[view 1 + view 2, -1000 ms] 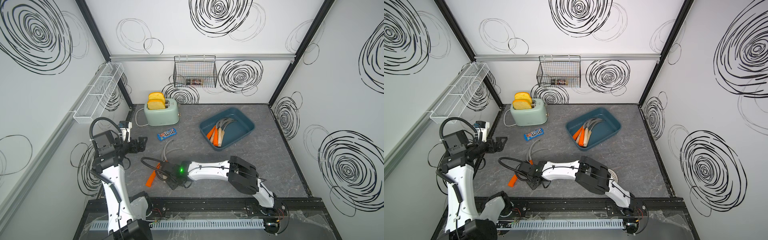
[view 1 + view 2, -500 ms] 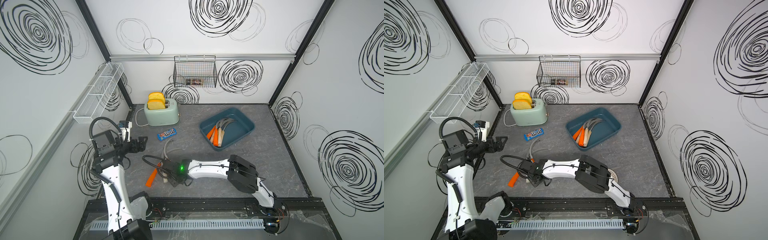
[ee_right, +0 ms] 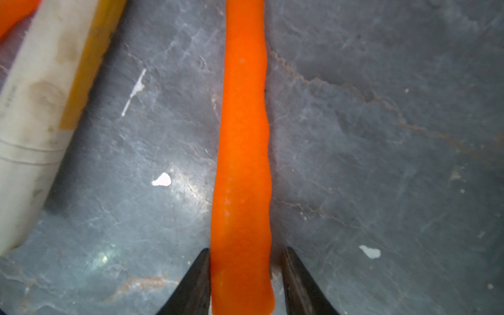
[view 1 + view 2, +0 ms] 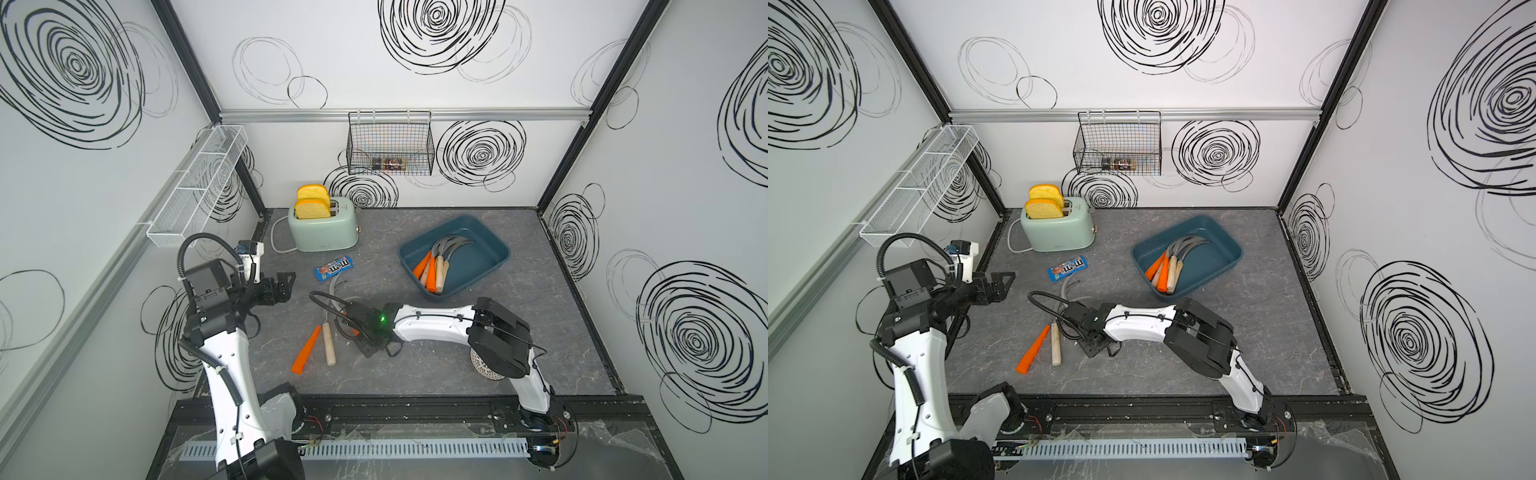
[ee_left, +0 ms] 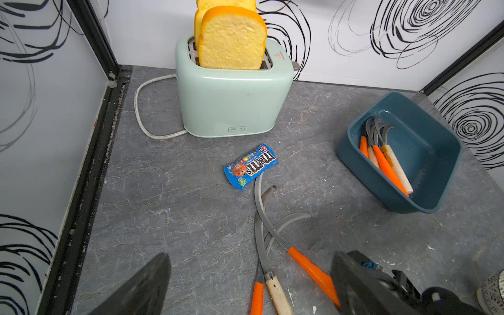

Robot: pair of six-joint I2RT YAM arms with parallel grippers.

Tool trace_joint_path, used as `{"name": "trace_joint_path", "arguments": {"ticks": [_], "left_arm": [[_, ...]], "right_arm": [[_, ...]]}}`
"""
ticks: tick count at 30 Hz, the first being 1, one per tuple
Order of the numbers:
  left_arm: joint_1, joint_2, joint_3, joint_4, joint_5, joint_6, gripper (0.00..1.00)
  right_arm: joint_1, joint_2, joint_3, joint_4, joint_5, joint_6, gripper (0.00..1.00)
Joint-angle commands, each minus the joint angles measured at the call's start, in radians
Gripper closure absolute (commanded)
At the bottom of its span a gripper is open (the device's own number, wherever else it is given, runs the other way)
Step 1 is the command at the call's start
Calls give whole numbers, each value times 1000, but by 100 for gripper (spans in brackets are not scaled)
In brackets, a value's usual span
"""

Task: Put small sickles into storage boxes
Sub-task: Pick up the sickle at the center of the board.

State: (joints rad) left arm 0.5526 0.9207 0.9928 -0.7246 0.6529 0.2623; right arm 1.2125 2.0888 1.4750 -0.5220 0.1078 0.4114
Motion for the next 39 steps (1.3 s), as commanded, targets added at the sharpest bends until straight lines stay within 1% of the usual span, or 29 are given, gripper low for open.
{"name": "trace_joint_path", "arguments": {"ticks": [1,7,13,19,29,39], "left_arm": [[10,-6,29,2,21,3,4],[10,-2,27,7,21,0,4],[10,1,35,8,16,-3,4],[10,-4,43,1,14,3,4],[10,-9,41,-23,40,18,4],[10,-34,26,-74,89,72,4]], "right_arm": [[1,-52,-23,-24,-16,-46,52],[-4,-69,6,-43,2,-85,49],[-17,-31,74,-74,-4,-102,49],[-42,10,128,-87,-51,-117,49],[-56,74,196,-111,-74,-139,50],[-56,119,225,-118,-84,-145,51]]}}
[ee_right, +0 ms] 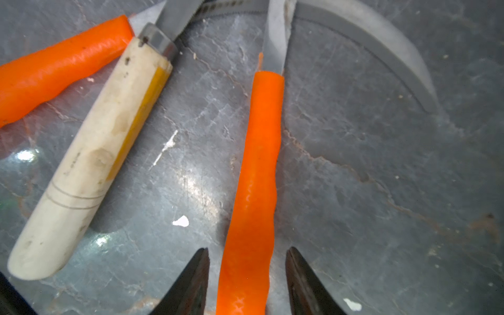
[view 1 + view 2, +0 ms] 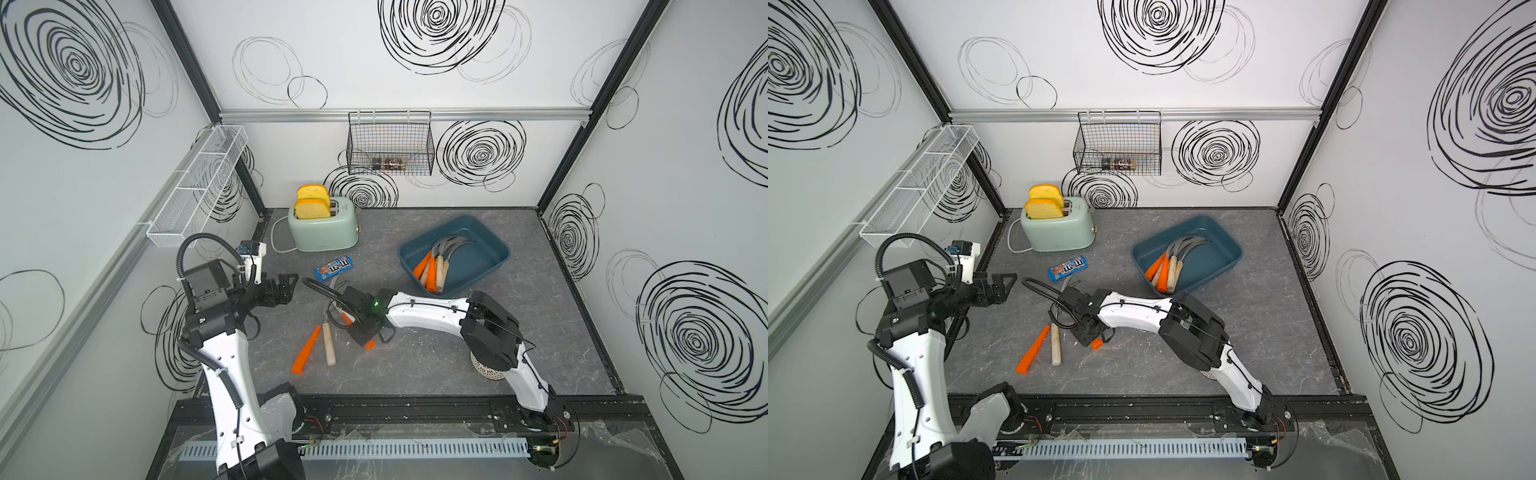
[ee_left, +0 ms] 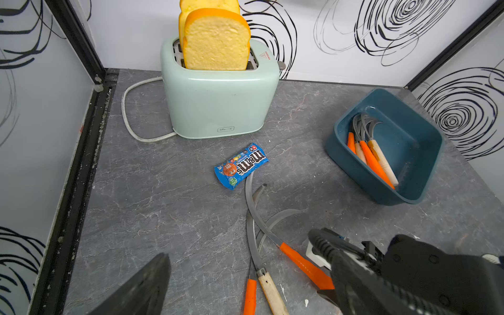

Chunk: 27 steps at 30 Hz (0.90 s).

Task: Put small sickles into storage boxes
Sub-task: Pick up the sickle at the center of the board.

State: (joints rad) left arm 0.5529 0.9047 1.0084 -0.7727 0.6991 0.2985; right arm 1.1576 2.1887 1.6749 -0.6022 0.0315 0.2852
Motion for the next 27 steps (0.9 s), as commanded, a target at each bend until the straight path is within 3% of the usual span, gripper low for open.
{"name": "trace_joint_path", "arguments": {"ticks": [1,27], "left_arm": [[10,-20,9,-30,45,38,4],[9,-18,16,-68,68,52,4]], "right_arm": [[-1,22,26,-38,-7,-19,52],[34,98,54,-105,86,17,59]]}}
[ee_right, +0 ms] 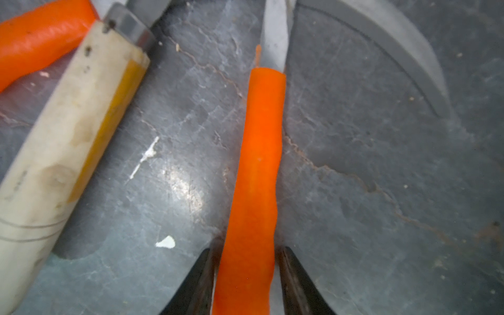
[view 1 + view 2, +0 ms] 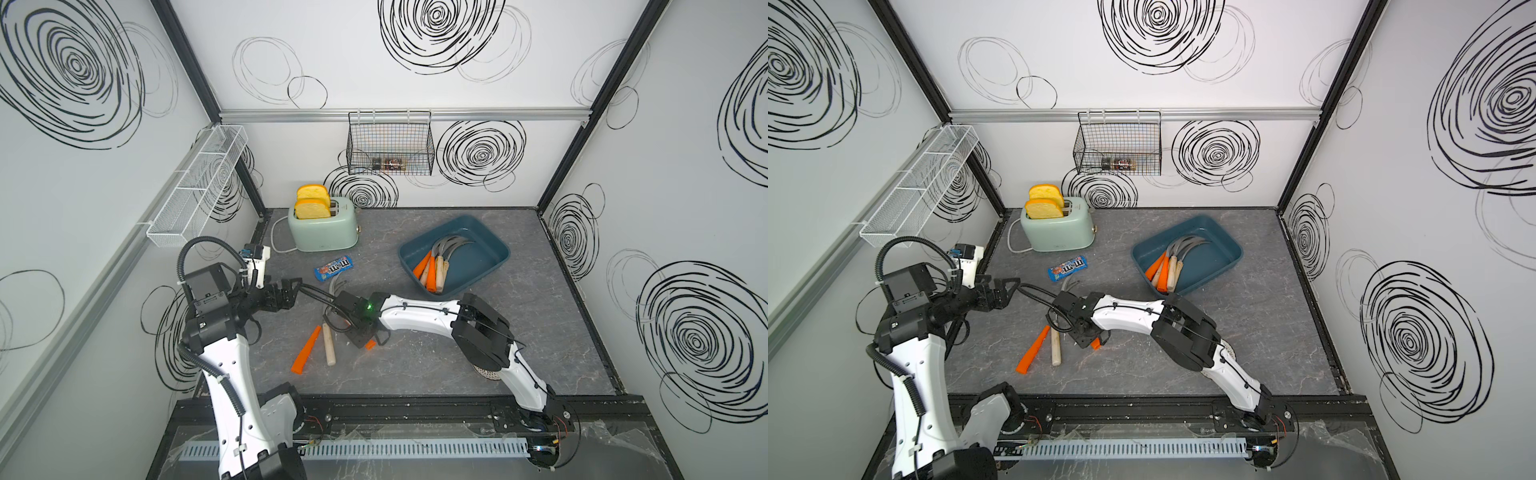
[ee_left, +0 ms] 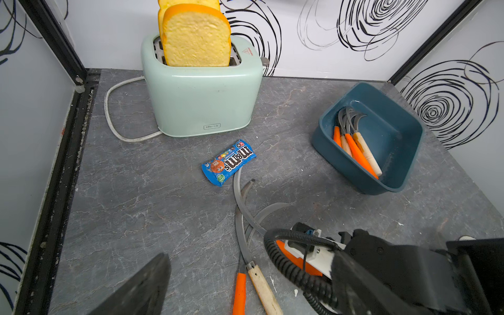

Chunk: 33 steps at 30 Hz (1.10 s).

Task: Put small sickles into storage boxes
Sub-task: Pick up the sickle at the center of the board.

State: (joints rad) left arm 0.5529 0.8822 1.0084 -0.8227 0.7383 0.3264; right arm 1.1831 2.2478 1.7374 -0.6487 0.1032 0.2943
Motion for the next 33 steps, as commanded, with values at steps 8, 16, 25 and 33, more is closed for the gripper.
{"name": "trace_joint_path", "arguments": {"ticks": [8,16,25,33], "left_arm": [[-4,11,12,-23,14,59,4],[-18,1,13,-23,9,56,4],[-22,-7,20,-23,4,51,4],[-21,-11,30,-18,0,43,4]], "right_arm": [[9,35,-33,-46,15,19,66],[7,39,-36,-50,32,29,74],[3,26,-57,-37,40,23,88],[4,-15,-96,-12,48,4,100]]}}
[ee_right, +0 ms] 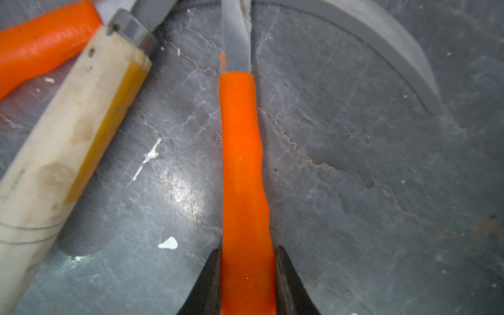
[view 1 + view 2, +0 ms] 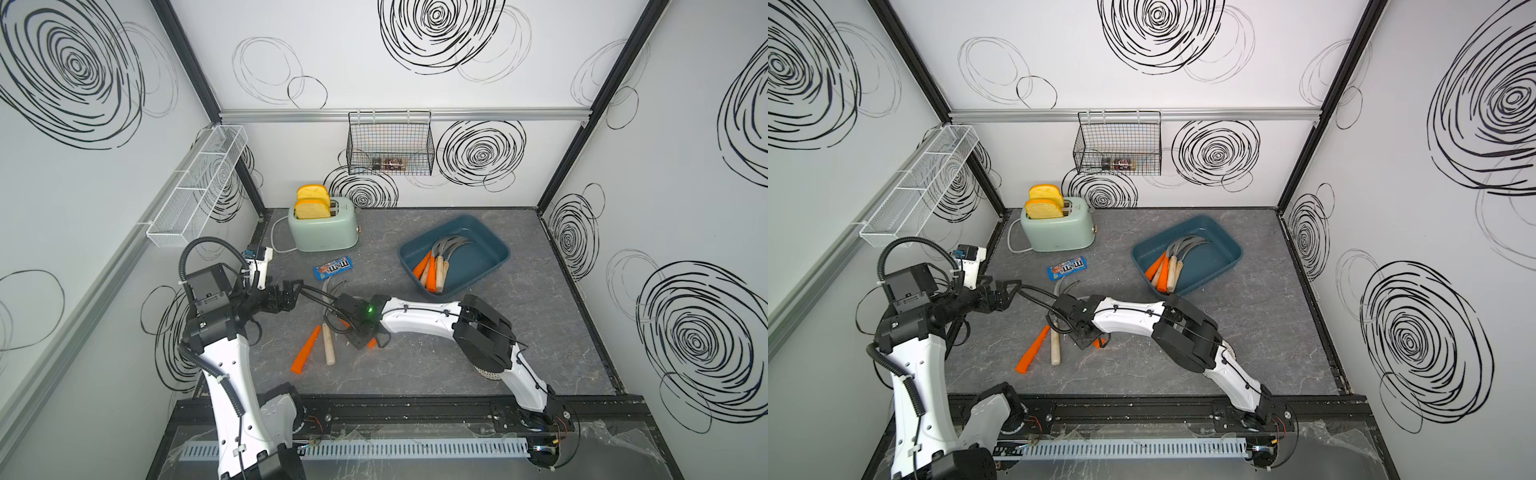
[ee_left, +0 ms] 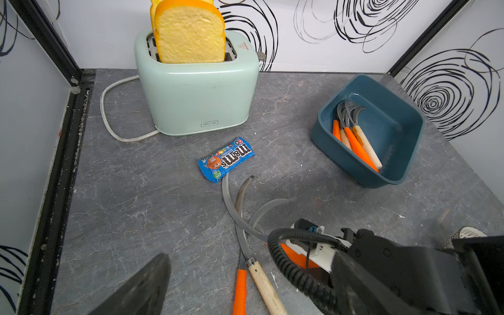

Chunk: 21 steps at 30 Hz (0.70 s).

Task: Put small sickles into storage boxes
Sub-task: Pick up the sickle at the center of the board.

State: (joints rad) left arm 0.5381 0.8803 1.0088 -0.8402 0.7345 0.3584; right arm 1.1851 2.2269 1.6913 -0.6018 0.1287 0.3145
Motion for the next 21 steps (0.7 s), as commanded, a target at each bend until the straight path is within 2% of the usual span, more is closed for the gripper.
{"name": "trace_joint_path", "arguments": {"ticks": [1,21], "left_arm": [[-6,-9,31,0,4,8,4],[-10,-9,47,9,-10,-11,4]], "right_arm": [[1,0,-54,-53,22,-20,100],[2,-130,-132,-55,28,-56,100]]}}
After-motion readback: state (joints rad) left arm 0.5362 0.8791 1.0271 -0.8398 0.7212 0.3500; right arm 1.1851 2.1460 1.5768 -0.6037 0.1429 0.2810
